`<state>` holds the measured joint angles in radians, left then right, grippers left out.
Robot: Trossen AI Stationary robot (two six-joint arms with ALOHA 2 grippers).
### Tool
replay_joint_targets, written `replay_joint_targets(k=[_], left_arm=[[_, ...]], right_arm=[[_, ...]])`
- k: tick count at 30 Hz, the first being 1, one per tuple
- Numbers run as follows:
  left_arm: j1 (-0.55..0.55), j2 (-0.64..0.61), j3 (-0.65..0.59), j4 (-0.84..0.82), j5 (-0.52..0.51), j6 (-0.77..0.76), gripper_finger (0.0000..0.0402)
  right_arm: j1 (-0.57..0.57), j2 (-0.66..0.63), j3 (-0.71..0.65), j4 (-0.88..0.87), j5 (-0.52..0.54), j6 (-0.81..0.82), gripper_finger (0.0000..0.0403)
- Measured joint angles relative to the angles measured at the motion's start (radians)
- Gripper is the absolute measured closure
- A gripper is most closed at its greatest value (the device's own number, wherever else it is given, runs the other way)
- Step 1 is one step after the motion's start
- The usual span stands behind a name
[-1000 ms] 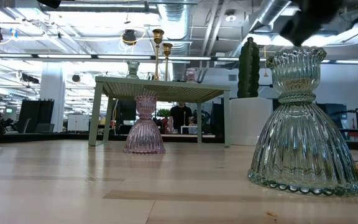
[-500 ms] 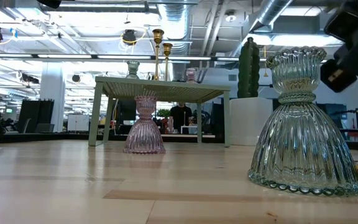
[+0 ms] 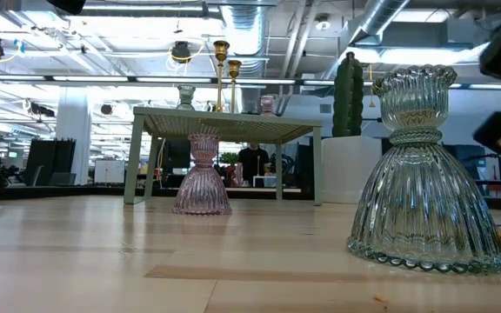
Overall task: Pick & Place candle stick holders
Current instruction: Put the golden candle holder on the shelf
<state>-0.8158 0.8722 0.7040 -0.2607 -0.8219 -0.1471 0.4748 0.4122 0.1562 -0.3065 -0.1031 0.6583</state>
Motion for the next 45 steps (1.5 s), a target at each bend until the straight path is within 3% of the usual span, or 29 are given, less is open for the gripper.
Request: replay_joint_targets(k=[8,13,17,27,39,45], left_arm=[[0.000,0.000,0.000,0.009,0.000,0.000,0.0394],[0.000,0.000,0.001,0.016,0.000,0.000,0.0394],[0.000,0.000,0.001,0.019,0.000,0.000,0.0394],[0.000,0.000,0.001,0.024,0.000,0.000,0.0394],[0.000,0.000,0.001,0.035,0.000,-0.027,0.0394],[0.000,0.000,0.001,0.040,0.000,-0.027,0.0394]], right_arm=[[0.265,0.001,-0.006,0.115,0.212,0.022,0.0402],[0.440,0.051,-0.005,0.172,0.425,-0.014,0.0403],[0.516,0.122,-0.005,0.173,0.566,-0.025,0.0403],[0.494,0.287,-0.006,0.227,0.603,0.185,0.0390],[0.419,0.545,-0.006,0.557,0.603,0.047,0.0227],[0.377,0.647,-0.005,0.688,0.602,0.047,0.0185]])
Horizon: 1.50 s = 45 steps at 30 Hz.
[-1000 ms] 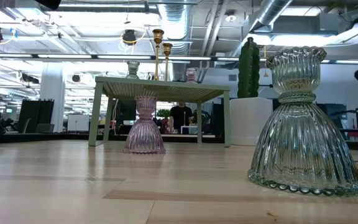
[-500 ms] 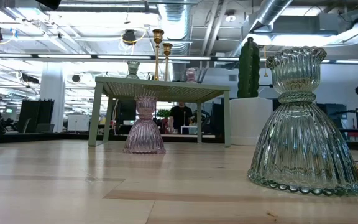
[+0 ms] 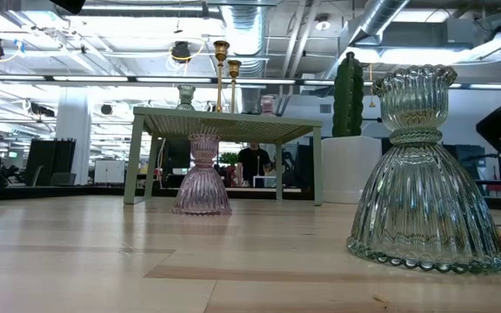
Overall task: Pick & Place candle stick holders
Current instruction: Put the golden candle holder on the shelf
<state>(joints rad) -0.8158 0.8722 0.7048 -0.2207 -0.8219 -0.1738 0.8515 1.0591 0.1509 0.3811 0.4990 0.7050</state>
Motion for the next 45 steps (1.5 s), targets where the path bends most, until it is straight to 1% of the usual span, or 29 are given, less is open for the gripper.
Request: replay_joint_targets(k=[4,6,10,13,17,20,23,24,26,28,30,32,35,38,41,45], left_arm=[[0.000,0.000,0.000,0.005,0.000,0.000,0.0394],[0.000,0.000,0.000,0.005,0.000,0.000,0.0394],[0.000,0.000,0.000,0.005,0.000,0.000,0.0394],[0.000,0.000,0.000,0.005,0.000,0.000,0.0394],[0.000,0.000,0.000,0.005,0.000,0.000,0.0394],[0.000,0.000,0.000,0.005,0.000,0.000,0.0394],[0.000,0.000,0.000,0.005,0.000,0.000,0.0394],[0.000,0.000,0.000,0.005,0.000,0.000,0.0394],[0.000,0.000,0.000,0.005,0.000,0.000,0.0394],[0.000,0.000,0.000,0.005,0.000,0.000,0.0394],[0.000,0.000,0.000,0.005,0.000,0.000,0.0394],[0.000,0.000,0.000,0.005,0.000,0.000,0.0394],[0.000,0.000,0.000,0.005,0.000,0.009,0.0394],[0.000,0.000,0.000,0.005,0.000,0.009,0.0394],[0.000,0.000,0.000,0.005,0.000,0.010,0.0394],[0.000,0.000,0.000,0.005,0.000,0.011,0.0394]], right_arm=[[-0.031,0.060,0.000,0.094,-0.005,-0.005,0.0184],[-0.042,0.086,0.001,0.142,-0.028,-0.008,0.0189],[-0.056,0.133,0.001,0.213,-0.090,-0.008,0.0206],[-0.056,0.160,0.001,0.249,-0.105,-0.008,0.0225],[-0.056,0.189,0.012,0.270,-0.101,-0.007,0.0272],[-0.056,0.210,0.038,0.270,-0.099,-0.009,0.0324],[-0.056,0.230,0.069,0.269,-0.098,-0.058,0.0378],[-0.056,0.235,0.078,0.271,-0.101,-0.074,0.0388],[-0.056,0.246,0.102,0.267,-0.096,-0.108,0.0390],[-0.062,0.256,0.128,0.267,-0.072,-0.114,0.0385],[-0.075,0.258,0.150,0.260,-0.063,-0.114,0.0388],[-0.099,0.258,0.176,0.235,-0.061,-0.121,0.0395],[-0.143,0.244,0.218,0.177,-0.064,-0.139,0.0392],[-0.205,0.222,0.271,0.076,-0.087,-0.142,0.0396],[-0.275,0.198,0.335,-0.032,-0.124,-0.195,0.0397],[-0.384,0.164,0.439,-0.147,-0.205,-0.277,0.0398]])
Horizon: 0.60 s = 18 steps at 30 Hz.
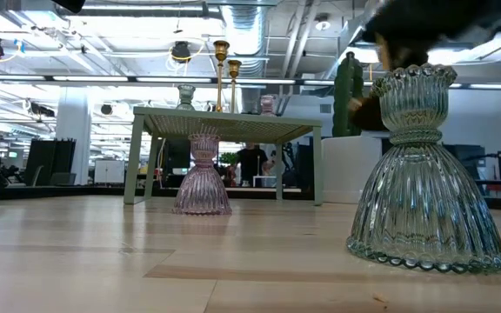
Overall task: Pick & Place candle stick holders
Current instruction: Put the golden candle holder on the shelf
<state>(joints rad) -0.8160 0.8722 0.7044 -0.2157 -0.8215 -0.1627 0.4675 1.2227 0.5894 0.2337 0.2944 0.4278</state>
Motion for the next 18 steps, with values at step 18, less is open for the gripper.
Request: replay_joint_targets(k=[18], left_arm=[[0.000,0.000,0.000,-0.004,0.000,0.027,0.0394]], right_arm=[[-0.572,0.132,0.377,-0.250,-0.361,-0.305,0.0400]])
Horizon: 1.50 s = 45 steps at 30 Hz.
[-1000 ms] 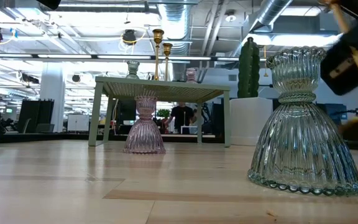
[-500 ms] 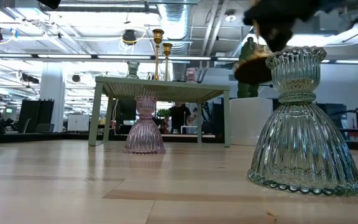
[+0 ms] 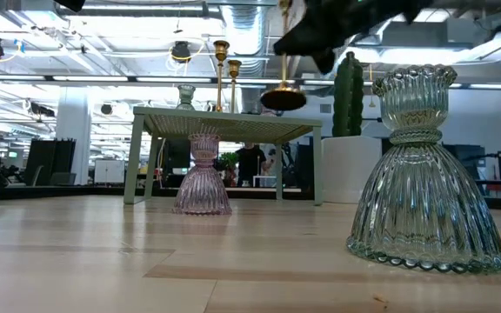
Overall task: Pick & Place candle stick holders
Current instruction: Put the golden candle holder on the shelf
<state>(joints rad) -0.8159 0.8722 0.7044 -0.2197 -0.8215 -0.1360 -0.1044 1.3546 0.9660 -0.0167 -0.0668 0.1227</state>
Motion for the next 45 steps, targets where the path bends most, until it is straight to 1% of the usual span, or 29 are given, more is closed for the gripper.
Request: replay_joint_targets(k=[4,8,14,17,27,34,40,42,45], left_arm=[[0.000,0.000,0.000,0.000,0.000,0.000,0.0394],[0.000,0.000,0.000,0.000,0.000,0.000,0.0394],[0.000,0.000,0.000,0.000,0.000,0.000,0.0394],[0.000,0.000,0.000,0.001,0.000,0.000,0.0394],[0.000,0.000,0.000,0.001,0.000,0.000,0.0394],[0.000,0.000,0.000,0.001,0.000,0.000,0.0394],[0.000,0.000,0.000,0.001,0.000,0.000,0.0394],[0.000,0.000,0.000,0.001,0.000,0.000,0.0394],[0.000,0.000,0.000,0.000,0.000,0.000,0.0394]], right_arm=[[-0.095,0.084,0.076,0.020,-0.099,-0.021,0.0400],[-0.154,0.176,0.173,-0.003,-0.178,-0.057,0.0401],[-0.210,0.271,0.308,-0.091,-0.178,-0.138,0.0401],[-0.239,0.289,0.351,-0.115,-0.173,-0.165,0.0401],[-0.327,0.291,0.362,-0.107,-0.167,-0.178,0.0401],[-0.331,0.349,0.364,-0.067,-0.168,-0.186,0.0401],[-0.331,0.362,0.364,-0.051,-0.169,-0.186,0.0401],[-0.331,0.362,0.364,-0.047,-0.168,-0.185,0.0396],[-0.333,0.358,0.363,-0.058,-0.169,-0.184,0.0370]])
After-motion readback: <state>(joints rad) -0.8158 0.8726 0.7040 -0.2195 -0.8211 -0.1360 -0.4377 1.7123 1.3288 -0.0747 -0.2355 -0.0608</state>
